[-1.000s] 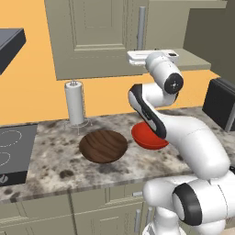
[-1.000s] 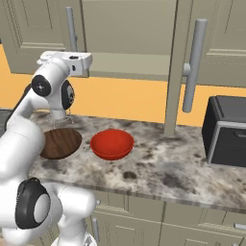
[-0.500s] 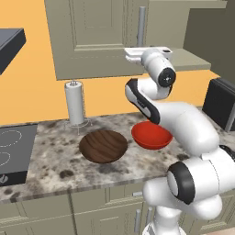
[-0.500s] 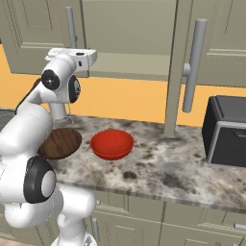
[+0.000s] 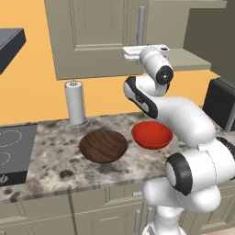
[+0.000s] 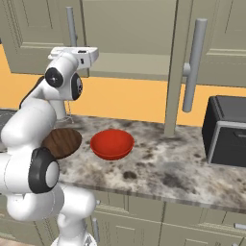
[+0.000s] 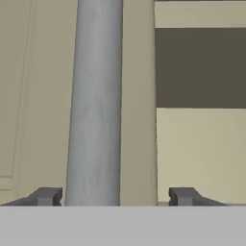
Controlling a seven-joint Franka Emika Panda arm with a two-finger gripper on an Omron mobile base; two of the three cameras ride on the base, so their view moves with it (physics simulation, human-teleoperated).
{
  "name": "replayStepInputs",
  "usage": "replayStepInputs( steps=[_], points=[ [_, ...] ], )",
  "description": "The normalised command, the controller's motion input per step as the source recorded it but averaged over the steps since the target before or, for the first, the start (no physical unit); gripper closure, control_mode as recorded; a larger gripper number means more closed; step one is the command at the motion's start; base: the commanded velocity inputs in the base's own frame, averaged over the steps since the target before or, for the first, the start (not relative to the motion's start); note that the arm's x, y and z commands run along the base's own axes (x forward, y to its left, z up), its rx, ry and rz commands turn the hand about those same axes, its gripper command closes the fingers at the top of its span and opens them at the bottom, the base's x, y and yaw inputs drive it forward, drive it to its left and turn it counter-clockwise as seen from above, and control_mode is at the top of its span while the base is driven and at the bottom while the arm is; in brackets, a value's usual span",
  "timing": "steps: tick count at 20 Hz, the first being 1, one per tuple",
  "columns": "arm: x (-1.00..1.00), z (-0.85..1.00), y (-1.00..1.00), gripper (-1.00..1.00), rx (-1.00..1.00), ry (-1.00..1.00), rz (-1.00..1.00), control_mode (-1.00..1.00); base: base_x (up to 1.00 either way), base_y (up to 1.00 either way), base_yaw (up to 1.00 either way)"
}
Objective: Open the cabinet. Pick the bowls from the counter and place them in the cabinet. Then close the cabinet.
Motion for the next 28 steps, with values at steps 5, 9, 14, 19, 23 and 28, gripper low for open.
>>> replayStepInputs(
  steps=[5, 9, 14, 19, 23, 28],
  points=[
    [0.44, 0.0, 0.03, 1.0, 0.0, 0.0, -0.01, -1.0, 0.0, 0.0, 0.0],
    [0.05, 0.0, 0.33, 1.0, -0.03, -0.1, -0.12, -1.0, 0.0, 0.0, 0.0],
    [-0.04, -0.04, 0.95, 1.0, -0.06, -0.12, -0.23, -1.0, 0.0, 0.0, 0.0],
    [0.25, -0.22, 1.0, 1.0, -0.06, 0.02, -0.18, -1.0, 0.0, 0.0, 0.0],
    [-0.62, 0.27, 1.0, 1.0, 0.0, 0.08, 0.21, -1.0, 0.0, 0.0, 0.0],
    [-1.0, 0.57, 1.0, 1.0, 0.0, 0.15, 0.34, -1.0, 0.0, 0.0, 0.0]
  ],
)
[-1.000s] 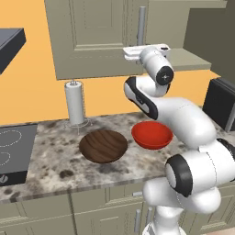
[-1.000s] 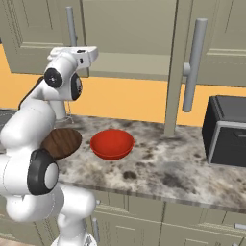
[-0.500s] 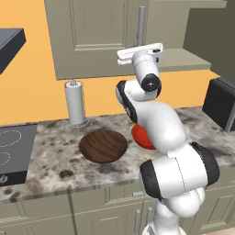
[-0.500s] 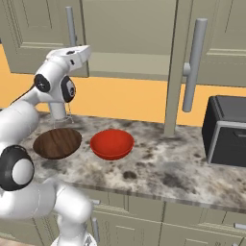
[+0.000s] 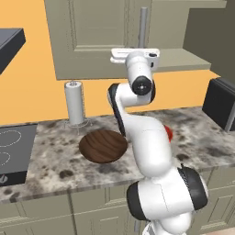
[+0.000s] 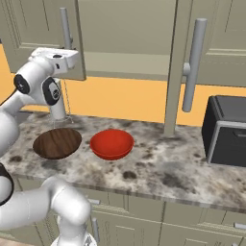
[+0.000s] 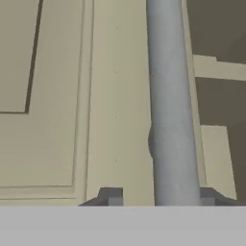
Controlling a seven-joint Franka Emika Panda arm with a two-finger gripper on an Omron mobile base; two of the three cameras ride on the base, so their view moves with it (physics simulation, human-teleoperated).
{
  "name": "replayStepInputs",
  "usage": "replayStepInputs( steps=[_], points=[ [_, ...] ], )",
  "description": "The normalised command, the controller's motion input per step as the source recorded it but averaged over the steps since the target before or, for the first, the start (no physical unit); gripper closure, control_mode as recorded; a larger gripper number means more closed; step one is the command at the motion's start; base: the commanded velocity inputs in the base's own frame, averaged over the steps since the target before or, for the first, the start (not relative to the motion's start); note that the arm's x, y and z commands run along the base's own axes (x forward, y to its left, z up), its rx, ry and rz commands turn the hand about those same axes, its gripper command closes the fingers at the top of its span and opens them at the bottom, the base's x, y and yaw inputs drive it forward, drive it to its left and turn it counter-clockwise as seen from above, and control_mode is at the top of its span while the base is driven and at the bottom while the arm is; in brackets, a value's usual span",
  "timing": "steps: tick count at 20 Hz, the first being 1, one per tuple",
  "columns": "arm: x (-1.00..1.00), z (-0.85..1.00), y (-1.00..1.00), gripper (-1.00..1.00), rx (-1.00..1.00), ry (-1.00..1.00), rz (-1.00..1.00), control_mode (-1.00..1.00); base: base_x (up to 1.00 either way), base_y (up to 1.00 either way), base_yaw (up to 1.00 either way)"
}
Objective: Open the cabinet. Pick the bowls from the counter and place them in the cabinet. Then close the cabinet.
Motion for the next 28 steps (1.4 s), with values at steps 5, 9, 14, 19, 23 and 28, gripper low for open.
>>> replayStepInputs(
  steps=[5, 9, 14, 19, 23, 28],
  points=[
    [-1.0, 0.6, 1.0, 1.0, 0.0, 0.2, 0.32, -1.0, 0.0, 0.0, 0.0],
    [-1.0, 0.24, 1.0, 1.0, -0.03, 0.14, 0.24, -1.0, 0.0, 0.0, 0.0],
    [-1.0, -0.09, 1.0, 1.0, -0.07, -0.04, 0.1, -1.0, 0.0, 0.0, 0.0],
    [-1.0, -0.1, 1.0, 1.0, -0.09, -0.05, 0.05, -1.0, 0.0, 0.0, 0.0],
    [-1.0, 0.0, 1.0, 1.0, -0.16, 0.01, 0.02, -1.0, 0.0, 0.0, 0.0],
    [-0.88, 0.0, 1.0, 1.0, -0.18, 0.09, 0.01, -1.0, 0.0, 0.0, 0.0]
  ],
)
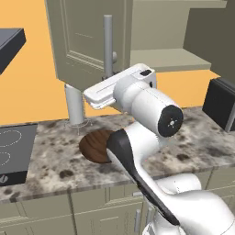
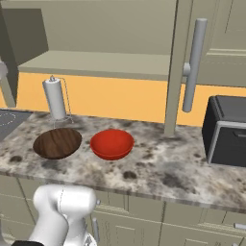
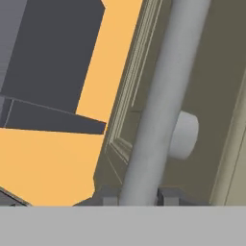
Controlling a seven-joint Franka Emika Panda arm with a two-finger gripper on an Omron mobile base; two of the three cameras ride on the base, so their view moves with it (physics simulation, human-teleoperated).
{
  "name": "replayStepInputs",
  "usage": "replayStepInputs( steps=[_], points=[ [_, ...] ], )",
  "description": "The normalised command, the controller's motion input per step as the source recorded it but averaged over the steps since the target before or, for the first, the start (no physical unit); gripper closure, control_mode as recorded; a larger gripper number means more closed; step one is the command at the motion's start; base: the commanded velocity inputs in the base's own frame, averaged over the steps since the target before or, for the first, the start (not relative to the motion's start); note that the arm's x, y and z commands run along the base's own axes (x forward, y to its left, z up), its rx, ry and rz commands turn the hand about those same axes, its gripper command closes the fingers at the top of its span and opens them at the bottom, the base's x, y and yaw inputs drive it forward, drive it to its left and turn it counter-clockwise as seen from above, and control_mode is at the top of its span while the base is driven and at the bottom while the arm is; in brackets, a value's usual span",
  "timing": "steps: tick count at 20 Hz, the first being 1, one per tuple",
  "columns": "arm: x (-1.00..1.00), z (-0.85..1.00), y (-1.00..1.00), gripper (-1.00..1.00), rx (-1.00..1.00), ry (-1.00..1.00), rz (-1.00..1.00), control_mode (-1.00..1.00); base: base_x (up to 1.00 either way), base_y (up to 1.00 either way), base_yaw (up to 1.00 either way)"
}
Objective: Open the cabinet. Pick the bowls from the counter and place them in the cabinet. Then close the cabinet.
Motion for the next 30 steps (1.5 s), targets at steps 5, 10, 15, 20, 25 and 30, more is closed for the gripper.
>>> replayStepInputs(
  steps=[5, 10, 15, 20, 25, 30],
  points=[
    [-0.68, -0.07, 1.0, -1.0, -0.17, 0.12, 0.01, -1.0, 0.0, 0.0, 0.0],
    [-0.84, 0.0, -0.08, -1.0, 0.07, 0.0, 0.26, -1.0, 0.0, 0.0, 0.0],
    [-0.65, 0.31, -1.0, -1.0, 0.17, -0.03, 0.31, -1.0, 0.0, 0.0, 0.0],
    [0.03, 0.15, -0.87, -1.0, 0.2, 0.12, 0.42, -1.0, 0.0, 0.0, 0.0],
    [0.16, -0.03, -0.5, -1.0, 0.18, 0.17, 0.44, -1.0, 0.0, 0.0, 0.0],
    [0.06, -0.02, -0.09, -1.0, 0.07, 0.2, 0.1, -1.0, 0.0, 0.0, 0.0]
  ],
)
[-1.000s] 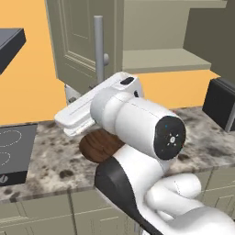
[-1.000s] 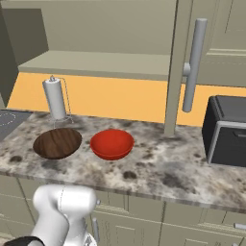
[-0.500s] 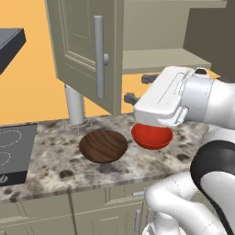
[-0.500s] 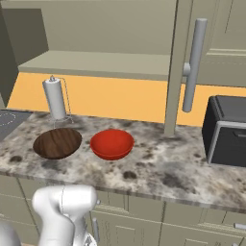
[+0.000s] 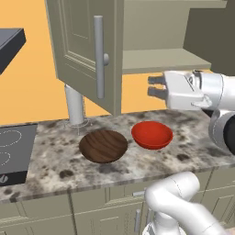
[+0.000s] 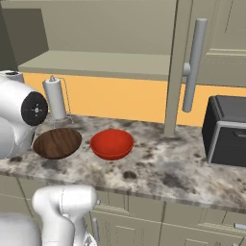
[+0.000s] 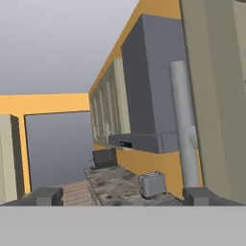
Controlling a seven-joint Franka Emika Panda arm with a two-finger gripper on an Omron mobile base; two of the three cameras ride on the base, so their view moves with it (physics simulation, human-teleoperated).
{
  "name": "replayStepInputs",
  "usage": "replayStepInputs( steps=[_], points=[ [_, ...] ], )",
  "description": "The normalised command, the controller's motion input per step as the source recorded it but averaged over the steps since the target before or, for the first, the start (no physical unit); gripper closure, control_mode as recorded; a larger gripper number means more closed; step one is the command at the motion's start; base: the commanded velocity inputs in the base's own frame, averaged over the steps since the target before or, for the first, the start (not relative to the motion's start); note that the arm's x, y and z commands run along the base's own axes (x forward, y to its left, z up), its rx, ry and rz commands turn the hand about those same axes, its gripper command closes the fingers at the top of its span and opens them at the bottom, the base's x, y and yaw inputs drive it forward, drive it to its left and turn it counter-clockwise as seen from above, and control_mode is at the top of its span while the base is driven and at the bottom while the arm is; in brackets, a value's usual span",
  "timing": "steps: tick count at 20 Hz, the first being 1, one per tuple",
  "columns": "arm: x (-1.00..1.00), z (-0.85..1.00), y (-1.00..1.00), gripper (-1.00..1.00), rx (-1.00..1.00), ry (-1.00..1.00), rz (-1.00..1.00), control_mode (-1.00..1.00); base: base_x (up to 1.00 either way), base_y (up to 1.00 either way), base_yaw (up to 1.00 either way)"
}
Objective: Open the cabinet. Pick the bowls from the counter and place them in the cabinet. Then close the cabinet.
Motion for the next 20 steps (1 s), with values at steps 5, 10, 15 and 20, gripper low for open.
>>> replayStepInputs(
  steps=[5, 10, 15, 20],
  points=[
    [-0.01, 0.15, -0.02, -1.0, 0.02, 0.37, -0.13, -1.0, 0.0, 0.0, 0.0],
    [-0.13, 0.15, -0.43, -1.0, 0.13, 0.41, 0.0, -1.0, 0.0, 0.0, 0.0],
    [0.0, -0.01, -0.05, -1.0, 0.18, 0.25, 0.09, -1.0, 0.0, 0.0, 0.0],
    [0.2, -0.1, 0.05, -1.0, 0.13, 0.11, 0.01, -1.0, 0.0, 0.0, 0.0]
  ],
)
